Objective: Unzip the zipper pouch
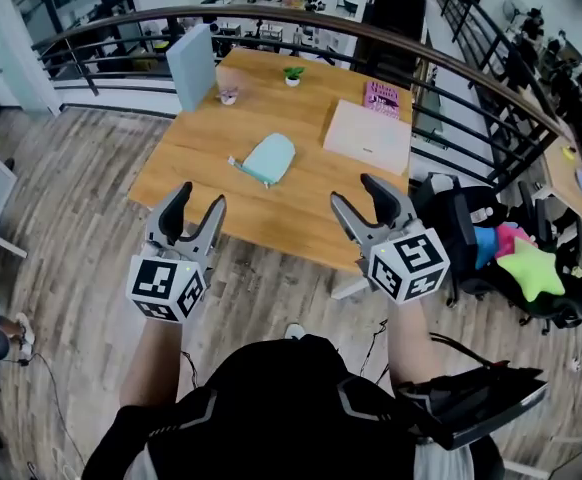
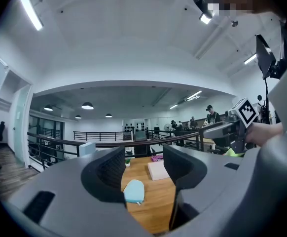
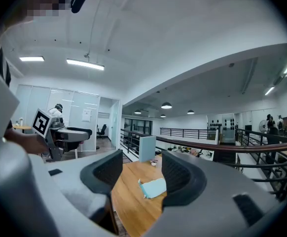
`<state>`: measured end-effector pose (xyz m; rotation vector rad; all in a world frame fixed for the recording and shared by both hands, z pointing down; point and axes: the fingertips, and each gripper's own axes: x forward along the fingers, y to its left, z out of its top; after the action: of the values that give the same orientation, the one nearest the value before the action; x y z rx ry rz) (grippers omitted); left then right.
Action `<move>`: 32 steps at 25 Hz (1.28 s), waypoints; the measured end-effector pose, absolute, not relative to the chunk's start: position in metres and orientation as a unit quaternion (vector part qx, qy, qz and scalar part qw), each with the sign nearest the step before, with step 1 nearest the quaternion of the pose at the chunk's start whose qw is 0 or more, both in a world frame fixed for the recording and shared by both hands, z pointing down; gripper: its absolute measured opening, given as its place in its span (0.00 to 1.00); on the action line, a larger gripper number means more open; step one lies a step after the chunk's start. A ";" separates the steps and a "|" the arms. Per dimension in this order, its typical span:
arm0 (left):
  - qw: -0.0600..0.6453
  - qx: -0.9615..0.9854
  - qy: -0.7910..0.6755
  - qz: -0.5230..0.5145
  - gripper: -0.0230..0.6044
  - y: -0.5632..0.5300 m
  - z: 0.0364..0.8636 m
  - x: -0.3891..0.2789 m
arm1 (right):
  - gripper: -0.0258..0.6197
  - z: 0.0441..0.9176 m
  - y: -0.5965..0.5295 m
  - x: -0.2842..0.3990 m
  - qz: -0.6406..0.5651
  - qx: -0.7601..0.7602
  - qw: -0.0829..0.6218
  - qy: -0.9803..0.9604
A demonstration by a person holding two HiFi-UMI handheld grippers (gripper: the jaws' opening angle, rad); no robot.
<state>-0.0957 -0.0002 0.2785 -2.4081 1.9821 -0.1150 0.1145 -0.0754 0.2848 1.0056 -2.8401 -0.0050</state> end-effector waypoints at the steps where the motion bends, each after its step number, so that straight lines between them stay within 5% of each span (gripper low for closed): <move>1: 0.011 -0.772 0.634 -0.035 0.42 -0.010 0.278 -0.090 | 0.44 0.286 -0.083 0.119 0.000 0.333 0.065 -0.941; 19: 0.008 -0.804 0.593 -0.048 0.43 -0.122 0.288 -0.047 | 0.44 0.309 -0.157 0.143 0.025 0.342 0.066 -0.937; 32: 0.007 -0.859 0.511 -0.042 0.43 -0.227 0.299 -0.146 | 0.44 0.311 -0.231 0.044 0.036 0.416 0.079 -0.905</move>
<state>-0.1456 -0.2265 0.2988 -2.6853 1.5971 -0.1306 0.0443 -0.2310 0.3112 1.2458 -2.7093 0.1074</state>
